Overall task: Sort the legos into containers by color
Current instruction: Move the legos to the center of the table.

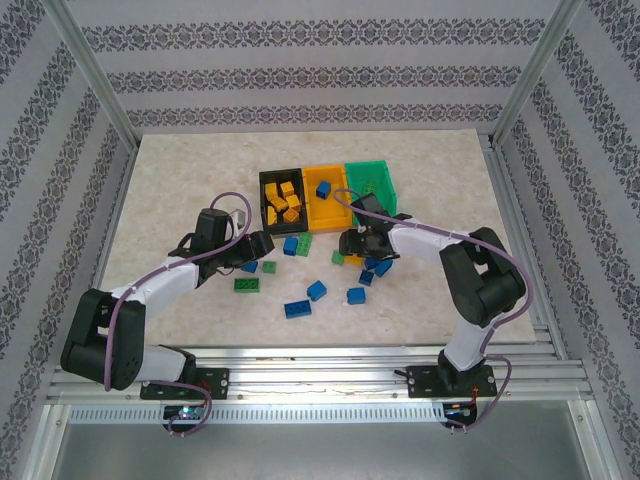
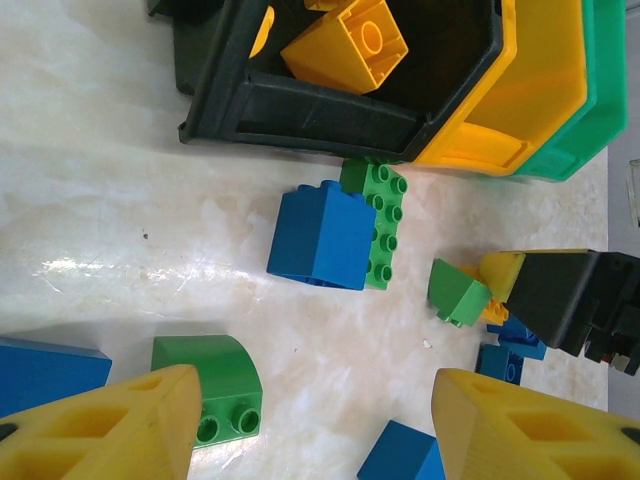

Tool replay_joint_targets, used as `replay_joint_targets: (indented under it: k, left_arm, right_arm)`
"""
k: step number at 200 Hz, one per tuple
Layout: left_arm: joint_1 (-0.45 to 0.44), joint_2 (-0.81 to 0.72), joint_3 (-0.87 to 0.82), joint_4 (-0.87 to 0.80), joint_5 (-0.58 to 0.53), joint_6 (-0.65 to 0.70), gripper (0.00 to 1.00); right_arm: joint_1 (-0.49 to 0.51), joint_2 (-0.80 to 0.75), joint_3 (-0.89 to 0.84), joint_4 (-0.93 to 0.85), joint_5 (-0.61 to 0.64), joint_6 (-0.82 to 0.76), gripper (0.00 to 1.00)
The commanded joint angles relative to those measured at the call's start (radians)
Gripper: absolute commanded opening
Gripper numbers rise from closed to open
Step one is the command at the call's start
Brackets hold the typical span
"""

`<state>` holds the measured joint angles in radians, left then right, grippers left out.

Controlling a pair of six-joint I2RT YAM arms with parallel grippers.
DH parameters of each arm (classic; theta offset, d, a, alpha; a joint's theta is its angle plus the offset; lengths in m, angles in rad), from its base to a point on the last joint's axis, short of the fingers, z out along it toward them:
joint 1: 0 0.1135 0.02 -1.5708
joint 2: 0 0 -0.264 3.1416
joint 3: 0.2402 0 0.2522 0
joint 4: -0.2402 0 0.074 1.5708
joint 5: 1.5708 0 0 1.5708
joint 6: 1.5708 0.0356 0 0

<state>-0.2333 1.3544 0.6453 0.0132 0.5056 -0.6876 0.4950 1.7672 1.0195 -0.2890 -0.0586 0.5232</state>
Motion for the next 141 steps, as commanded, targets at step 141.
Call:
replay_joint_targets:
  k: [141]
  left_arm:
    - [0.012, -0.009, -0.012, 0.044, 0.017, -0.007, 0.62]
  right_arm:
    - [0.008, 0.08, 0.128, -0.307, 0.001, -0.529, 0.62]
